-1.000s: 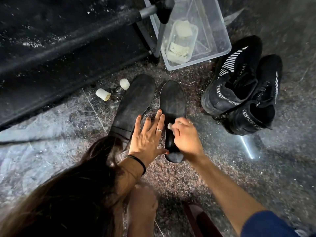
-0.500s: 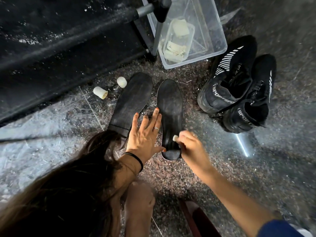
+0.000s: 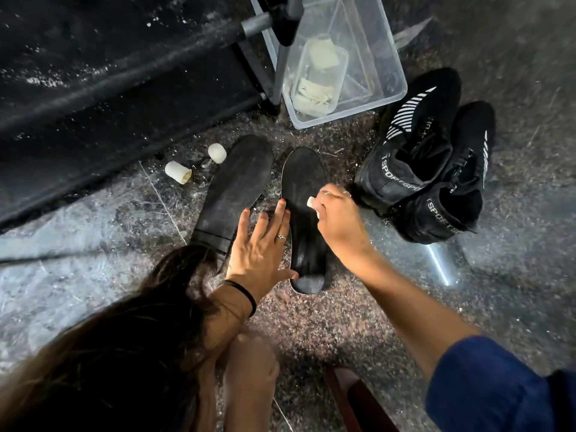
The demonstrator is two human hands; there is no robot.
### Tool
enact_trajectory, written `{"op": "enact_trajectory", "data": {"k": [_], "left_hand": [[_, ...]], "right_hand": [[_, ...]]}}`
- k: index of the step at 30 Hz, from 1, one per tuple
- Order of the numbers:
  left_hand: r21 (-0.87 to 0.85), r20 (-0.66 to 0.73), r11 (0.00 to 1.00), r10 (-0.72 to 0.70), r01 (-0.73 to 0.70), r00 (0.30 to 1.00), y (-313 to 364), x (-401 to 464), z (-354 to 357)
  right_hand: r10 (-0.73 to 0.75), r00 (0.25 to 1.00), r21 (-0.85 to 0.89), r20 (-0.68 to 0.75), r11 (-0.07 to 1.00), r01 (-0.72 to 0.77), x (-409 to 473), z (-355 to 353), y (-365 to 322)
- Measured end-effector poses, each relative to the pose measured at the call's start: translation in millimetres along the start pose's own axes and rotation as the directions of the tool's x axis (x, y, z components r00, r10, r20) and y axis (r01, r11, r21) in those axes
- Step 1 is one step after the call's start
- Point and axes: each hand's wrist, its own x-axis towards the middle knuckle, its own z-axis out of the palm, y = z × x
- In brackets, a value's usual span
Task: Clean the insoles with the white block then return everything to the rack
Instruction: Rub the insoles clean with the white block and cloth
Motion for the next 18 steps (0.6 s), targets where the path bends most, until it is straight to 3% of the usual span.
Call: {"op": "enact_trajectory", "data": {"k": [4,7,11,15,18], "left_hand": [[-0.003,0.009,1.000,0.002,-0.002,1.000,-0.4,0.6,1.7],[0.004,-0.003,1.000,0.002,-0.002,1.000,0.0,1.0,3.2],[-0.009,0.006,1.000,-0.003,0.003,1.000,0.5,1.1,4.5],[-0.025,0.001,1.000,-0.010,0.010,1.000,1.0,0.2,2.7],[0.000,-0.010,1.000,0.004,-0.004,1.000,0.5,-0.5,2.3]], "right_hand": [[-0.082,0.992,-0.023,0.098,0.996,0.085,-39.8,4.3,-5.3],[-0.110,0.979,0.076,0.171,0.992,0.099,-72.4,7.1,-6.3],[-0.078,0.986,0.022,0.144,0.997,0.076,-54.4,15.4,-2.4],[0.014,1.000,-0.006,-0.010,1.000,-0.014,4.2,7.2,-2.1],[0.033,0.999,0.015,-0.039,0.999,-0.033,28.2,-4.2,-1.3]]}}
